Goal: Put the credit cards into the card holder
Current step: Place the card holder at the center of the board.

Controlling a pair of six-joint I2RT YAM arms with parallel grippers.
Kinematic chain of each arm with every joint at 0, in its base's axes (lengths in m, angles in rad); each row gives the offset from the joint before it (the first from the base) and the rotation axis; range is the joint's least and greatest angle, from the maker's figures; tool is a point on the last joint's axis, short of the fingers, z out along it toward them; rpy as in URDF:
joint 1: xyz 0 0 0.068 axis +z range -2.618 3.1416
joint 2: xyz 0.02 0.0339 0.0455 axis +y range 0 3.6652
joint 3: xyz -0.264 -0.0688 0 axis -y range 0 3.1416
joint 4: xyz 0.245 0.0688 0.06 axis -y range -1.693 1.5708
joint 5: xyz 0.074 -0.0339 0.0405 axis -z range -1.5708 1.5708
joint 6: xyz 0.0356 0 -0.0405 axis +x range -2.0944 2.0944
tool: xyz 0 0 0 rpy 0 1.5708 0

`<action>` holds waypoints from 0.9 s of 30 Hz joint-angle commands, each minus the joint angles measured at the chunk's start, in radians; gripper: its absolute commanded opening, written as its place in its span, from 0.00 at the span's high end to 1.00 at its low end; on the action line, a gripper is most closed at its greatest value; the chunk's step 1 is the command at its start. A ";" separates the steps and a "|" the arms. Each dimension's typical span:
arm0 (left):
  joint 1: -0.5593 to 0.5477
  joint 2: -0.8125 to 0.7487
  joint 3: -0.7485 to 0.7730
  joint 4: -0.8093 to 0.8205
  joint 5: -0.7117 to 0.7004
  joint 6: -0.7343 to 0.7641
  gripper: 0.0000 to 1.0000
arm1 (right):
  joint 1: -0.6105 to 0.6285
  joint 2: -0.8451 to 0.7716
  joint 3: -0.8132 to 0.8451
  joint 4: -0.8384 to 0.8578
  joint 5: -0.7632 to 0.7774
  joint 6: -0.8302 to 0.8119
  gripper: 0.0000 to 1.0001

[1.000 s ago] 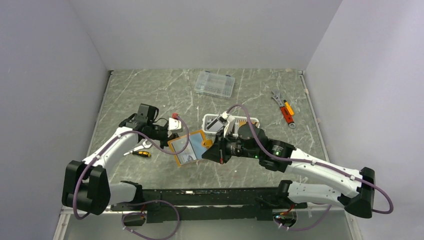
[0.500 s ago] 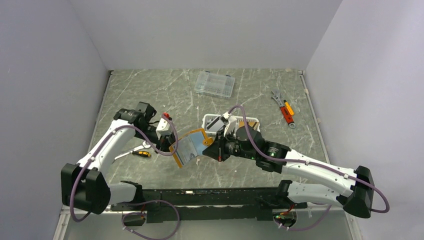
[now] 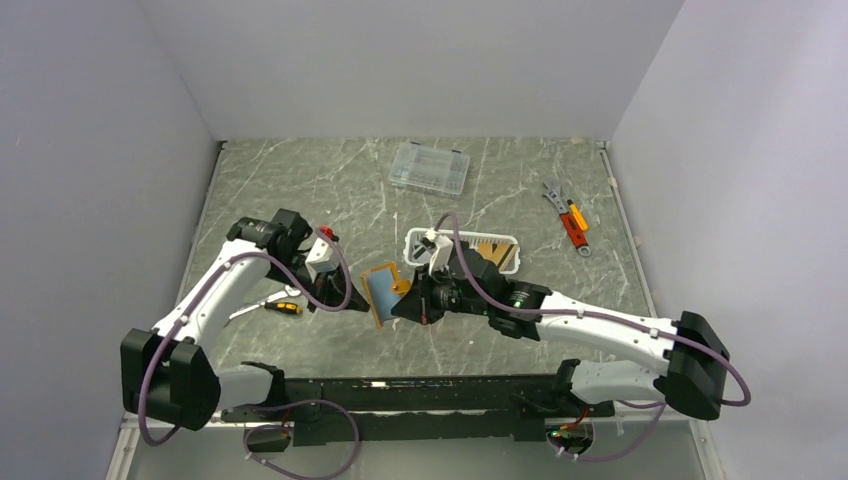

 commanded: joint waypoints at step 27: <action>-0.503 0.170 -0.204 0.888 -0.844 -0.649 1.00 | -0.114 0.342 -0.345 0.486 -0.250 0.204 0.75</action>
